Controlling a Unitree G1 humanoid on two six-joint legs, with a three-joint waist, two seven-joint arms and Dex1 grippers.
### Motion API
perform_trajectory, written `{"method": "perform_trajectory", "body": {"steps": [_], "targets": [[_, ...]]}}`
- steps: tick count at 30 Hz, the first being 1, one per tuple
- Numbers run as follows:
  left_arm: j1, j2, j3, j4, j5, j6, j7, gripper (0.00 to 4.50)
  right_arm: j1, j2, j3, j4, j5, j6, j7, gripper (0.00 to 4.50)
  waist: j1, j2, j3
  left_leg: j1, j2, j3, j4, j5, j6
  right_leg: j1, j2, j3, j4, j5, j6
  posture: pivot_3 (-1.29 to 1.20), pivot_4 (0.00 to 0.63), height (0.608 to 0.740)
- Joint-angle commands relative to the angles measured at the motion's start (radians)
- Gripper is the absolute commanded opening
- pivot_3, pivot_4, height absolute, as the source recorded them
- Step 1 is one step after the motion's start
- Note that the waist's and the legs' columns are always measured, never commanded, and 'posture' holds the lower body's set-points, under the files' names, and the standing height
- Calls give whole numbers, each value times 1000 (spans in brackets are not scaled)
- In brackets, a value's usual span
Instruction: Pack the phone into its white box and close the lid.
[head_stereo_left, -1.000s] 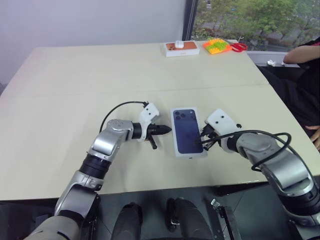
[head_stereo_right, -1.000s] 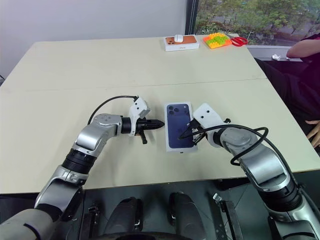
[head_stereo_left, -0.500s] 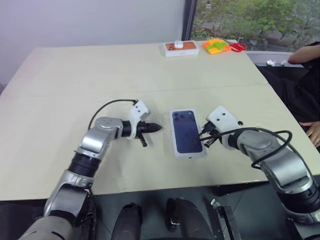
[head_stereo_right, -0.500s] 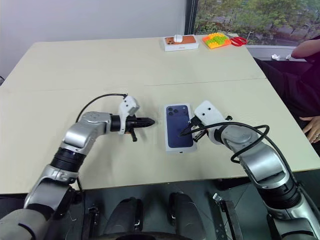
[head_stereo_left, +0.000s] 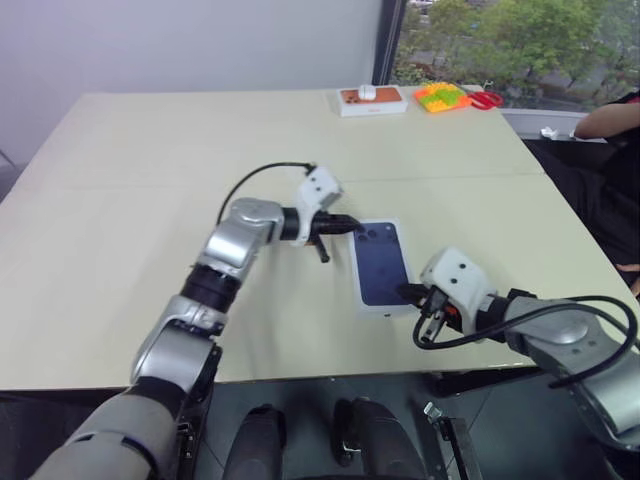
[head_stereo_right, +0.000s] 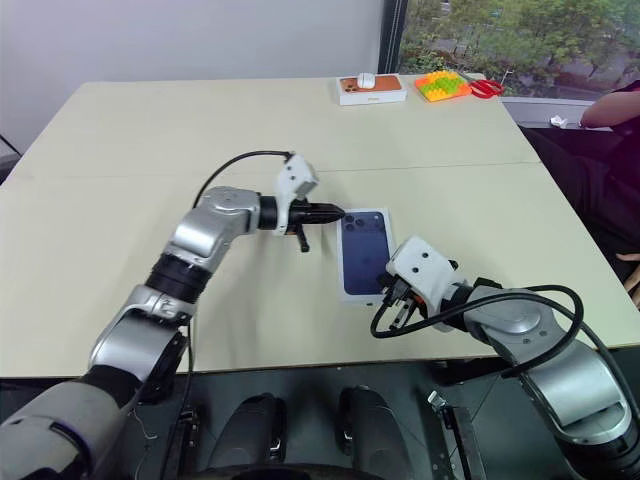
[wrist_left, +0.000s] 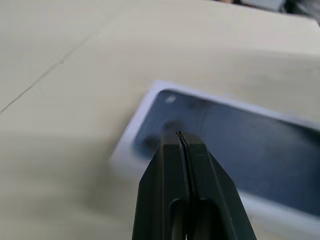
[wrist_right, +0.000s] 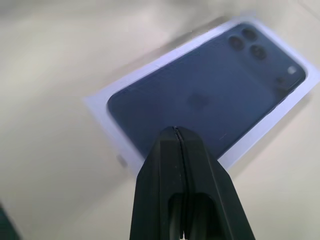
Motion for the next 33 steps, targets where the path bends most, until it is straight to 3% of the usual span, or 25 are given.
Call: {"method": "perform_trajectory", "body": {"steps": [1, 16, 21, 24, 33], "targets": [[-32, -24, -21, 69, 44, -42, 1, 48, 11, 1, 9, -38, -9, 11, -30, 0, -2, 0, 0, 0, 0, 0, 0, 0, 0, 0, 0, 0, 0, 0, 0, 0, 150, 740], [-15, -78, -54, 130, 134, 2, 42, 48, 28, 14, 30, -10, -11, 97, -111, 0, 5, -1, -1, 2, 1, -2, 0, 0, 0, 3, 1, 0, 1, 1, 0, 0, 150, 740], [-9, -82, 126, 54, 20, -118, 117, 48, 1, 45, -29, 11, -61, -3, -163, 0, 0, -1, -1, 2, 1, -2, 0, 0, 0, 2, 1, 0, 0, 1, 0, 0, 150, 740], [-5, -42, 199, 6, -13, -116, 144, 48, -11, 69, -77, 31, -72, -49, -179, 0, -2, 0, -1, -1, 1, -2, 0, 0, 0, -1, 2, 0, 1, 1, 0, 0, 150, 740], [244, 270, 406, -203, -117, -42, 106, 48, 8, 148, -277, 157, 5, -140, -128, 0, -19, 1, -1, 1, 2, -2, -3, 0, 0, -1, 2, 0, 1, 1, 0, 0, 150, 740]]}}
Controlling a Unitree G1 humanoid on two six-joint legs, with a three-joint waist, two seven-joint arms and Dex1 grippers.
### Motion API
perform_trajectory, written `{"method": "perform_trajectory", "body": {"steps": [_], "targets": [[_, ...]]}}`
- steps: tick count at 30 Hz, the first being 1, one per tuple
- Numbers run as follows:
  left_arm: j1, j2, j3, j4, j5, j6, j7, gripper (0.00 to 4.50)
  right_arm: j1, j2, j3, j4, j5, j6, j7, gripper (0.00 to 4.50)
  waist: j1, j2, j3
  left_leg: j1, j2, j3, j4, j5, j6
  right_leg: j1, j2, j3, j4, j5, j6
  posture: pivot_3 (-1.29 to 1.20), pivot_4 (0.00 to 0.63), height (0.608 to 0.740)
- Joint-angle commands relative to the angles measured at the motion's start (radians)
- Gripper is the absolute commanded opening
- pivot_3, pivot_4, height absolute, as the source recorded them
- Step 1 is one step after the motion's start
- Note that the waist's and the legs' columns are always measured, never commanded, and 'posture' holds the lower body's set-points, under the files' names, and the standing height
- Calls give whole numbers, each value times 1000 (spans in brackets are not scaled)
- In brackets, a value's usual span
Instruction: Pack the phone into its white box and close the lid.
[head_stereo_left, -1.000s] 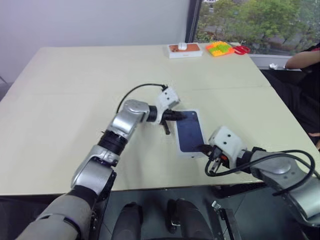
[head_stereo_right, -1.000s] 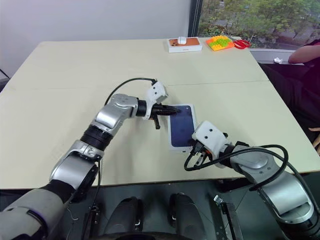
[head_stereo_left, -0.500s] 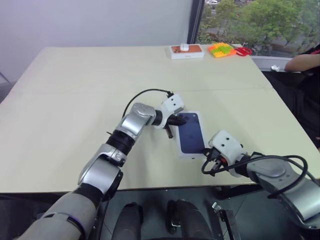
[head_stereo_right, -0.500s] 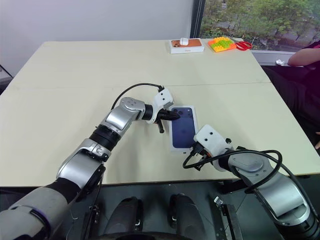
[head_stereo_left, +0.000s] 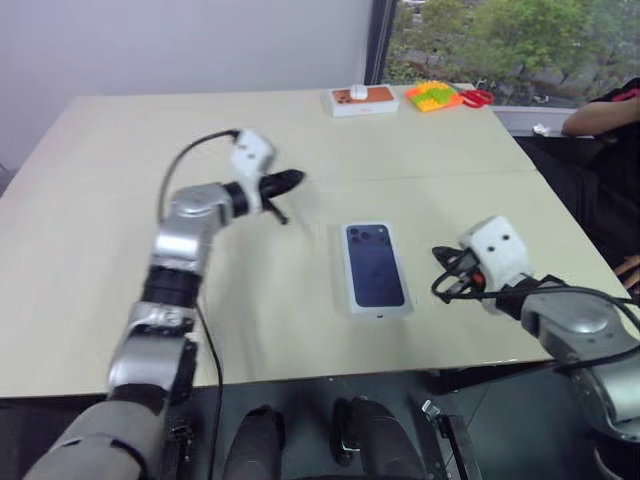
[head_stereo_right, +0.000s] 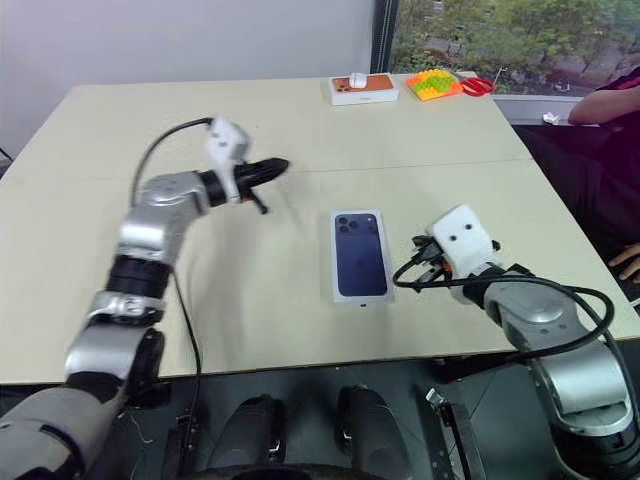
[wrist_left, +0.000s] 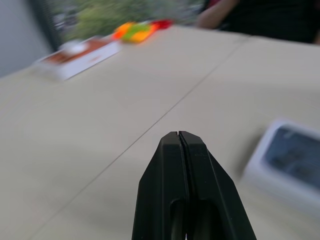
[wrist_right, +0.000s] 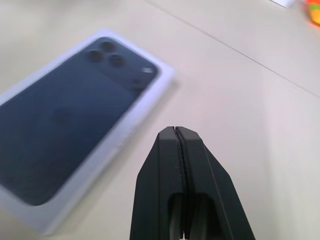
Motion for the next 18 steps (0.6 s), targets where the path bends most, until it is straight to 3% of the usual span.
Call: {"method": "perform_trajectory", "body": {"steps": [1, 3, 9, 18], "targets": [[150, 85, 75, -137, -80, 45, -58, 48, 17, 41, -109, 54, 54, -79, 38, 0, -1, 0, 0, 0, 0, 0, 0, 0, 0, 0, 0, 0, 0, 0, 0, 0, 150, 740], [281, 124, 102, -227, -109, 65, -72, 48, 52, 44, -151, 110, 69, -128, 78, 0, 2, 0, 0, 0, 0, 1, 0, 0, 0, 0, -1, 0, 0, 0, 0, 0, 150, 740], [454, 185, 144, -357, -153, 79, -79, 48, 81, 15, -139, 157, 83, -192, 161, 0, 19, 1, 0, 0, -1, 1, 3, 0, 0, 0, -2, 0, -1, 0, -2, 0, 150, 740], [546, 213, 179, -437, -197, 122, -43, 48, 83, 16, -92, 188, 98, -268, 236, 0, 23, 1, 0, 3, 0, 1, 2, 0, 0, 3, -1, 1, -1, 0, -2, 0, 150, 740]]}}
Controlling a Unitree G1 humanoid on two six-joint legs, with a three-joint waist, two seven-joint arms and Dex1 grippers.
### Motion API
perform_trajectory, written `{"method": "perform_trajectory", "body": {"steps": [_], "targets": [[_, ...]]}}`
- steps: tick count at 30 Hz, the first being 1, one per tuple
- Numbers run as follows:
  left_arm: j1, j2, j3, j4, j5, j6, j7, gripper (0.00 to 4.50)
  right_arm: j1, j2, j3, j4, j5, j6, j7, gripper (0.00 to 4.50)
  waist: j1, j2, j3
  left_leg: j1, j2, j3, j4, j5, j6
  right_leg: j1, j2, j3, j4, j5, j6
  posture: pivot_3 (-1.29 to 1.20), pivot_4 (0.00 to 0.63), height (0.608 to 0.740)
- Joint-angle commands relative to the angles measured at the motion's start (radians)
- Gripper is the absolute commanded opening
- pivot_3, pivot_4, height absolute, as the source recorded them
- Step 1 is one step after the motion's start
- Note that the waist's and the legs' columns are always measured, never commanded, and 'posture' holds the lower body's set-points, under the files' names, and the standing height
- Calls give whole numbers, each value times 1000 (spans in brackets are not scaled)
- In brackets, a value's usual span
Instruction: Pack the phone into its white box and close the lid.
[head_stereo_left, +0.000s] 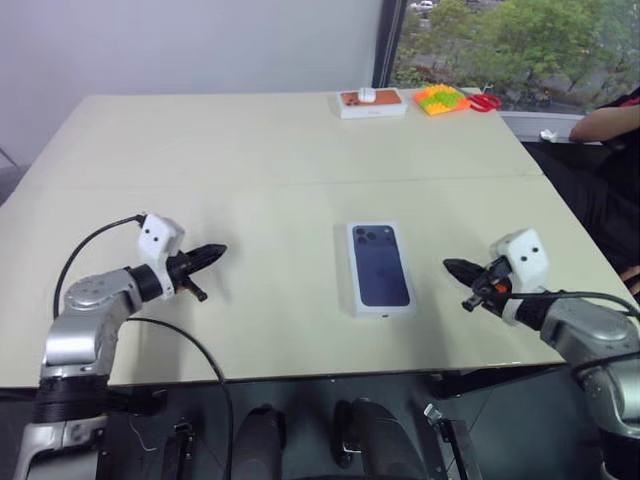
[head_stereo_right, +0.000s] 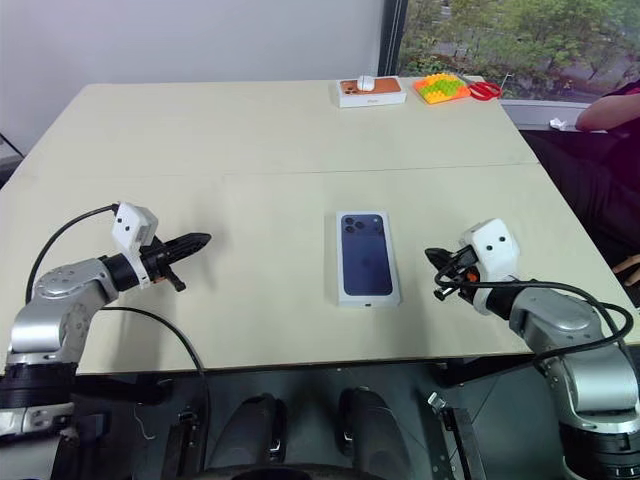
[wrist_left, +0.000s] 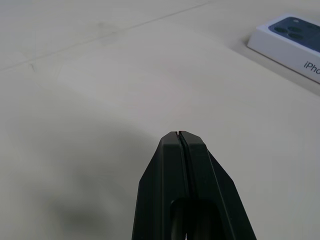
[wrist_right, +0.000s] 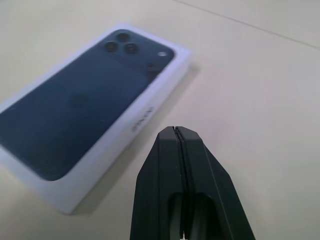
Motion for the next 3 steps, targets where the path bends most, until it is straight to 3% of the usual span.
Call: {"method": "perform_trajectory", "body": {"steps": [1, 3], "targets": [[6, 22, 10, -35, -11, 2, 5, 48, -22, -2, -4, -4, 33, -36, 29, 0, 0, 0, 0, 0, 0, 0, 0, 0, 0, 0, 0, 0, 0, 0, 0, 0, 150, 740], [10, 27, 2, -31, -10, -5, 3, 48, -34, -1, 8, 0, 32, -37, 29, 0, 0, 0, 0, 0, 0, 0, 0, 0, 0, 0, 0, 0, 0, 0, 0, 0, 150, 740]]}}
